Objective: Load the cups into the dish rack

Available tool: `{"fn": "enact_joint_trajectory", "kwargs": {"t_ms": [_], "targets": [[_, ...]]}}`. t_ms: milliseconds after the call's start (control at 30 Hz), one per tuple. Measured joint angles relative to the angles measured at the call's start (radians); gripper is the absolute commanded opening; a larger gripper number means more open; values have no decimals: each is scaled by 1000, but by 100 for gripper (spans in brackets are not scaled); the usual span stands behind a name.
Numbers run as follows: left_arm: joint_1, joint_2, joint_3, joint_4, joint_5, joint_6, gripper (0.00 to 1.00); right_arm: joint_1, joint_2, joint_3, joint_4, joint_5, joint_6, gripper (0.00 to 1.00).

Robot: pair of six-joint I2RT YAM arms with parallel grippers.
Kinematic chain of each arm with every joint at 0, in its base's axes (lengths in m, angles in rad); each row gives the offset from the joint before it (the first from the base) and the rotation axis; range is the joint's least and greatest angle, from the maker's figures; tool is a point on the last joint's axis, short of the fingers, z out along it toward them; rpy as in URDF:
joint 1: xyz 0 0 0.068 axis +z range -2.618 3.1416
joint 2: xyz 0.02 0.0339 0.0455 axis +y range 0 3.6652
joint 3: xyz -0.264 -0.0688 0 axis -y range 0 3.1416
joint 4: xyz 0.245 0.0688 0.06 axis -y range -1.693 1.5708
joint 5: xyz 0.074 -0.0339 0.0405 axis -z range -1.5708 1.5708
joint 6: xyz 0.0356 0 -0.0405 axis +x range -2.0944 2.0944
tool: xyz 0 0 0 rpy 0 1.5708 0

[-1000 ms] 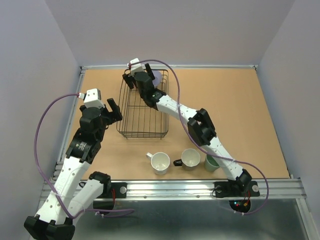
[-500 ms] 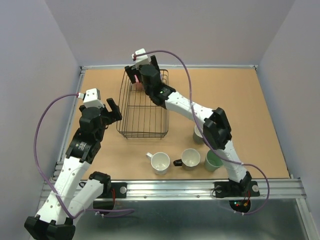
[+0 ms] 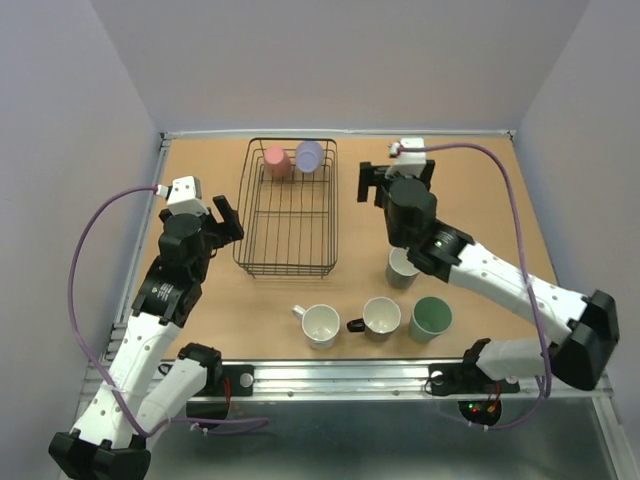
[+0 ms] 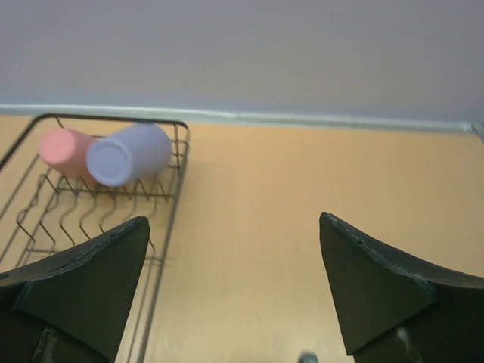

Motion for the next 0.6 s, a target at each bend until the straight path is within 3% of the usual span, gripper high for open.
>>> {"fn": "enact_joint_trajectory", "kwargs": {"t_ms": [67, 267, 600], "targets": [[0, 3, 0, 3, 5, 0, 89, 0, -133, -120, -87, 30, 93, 86], [0, 29, 0, 8, 33, 1, 89, 0, -418, -262, -415, 40, 381, 86], [0, 31, -13, 7, 49, 1, 89, 0, -465, -431, -761, -97, 779, 86]]}}
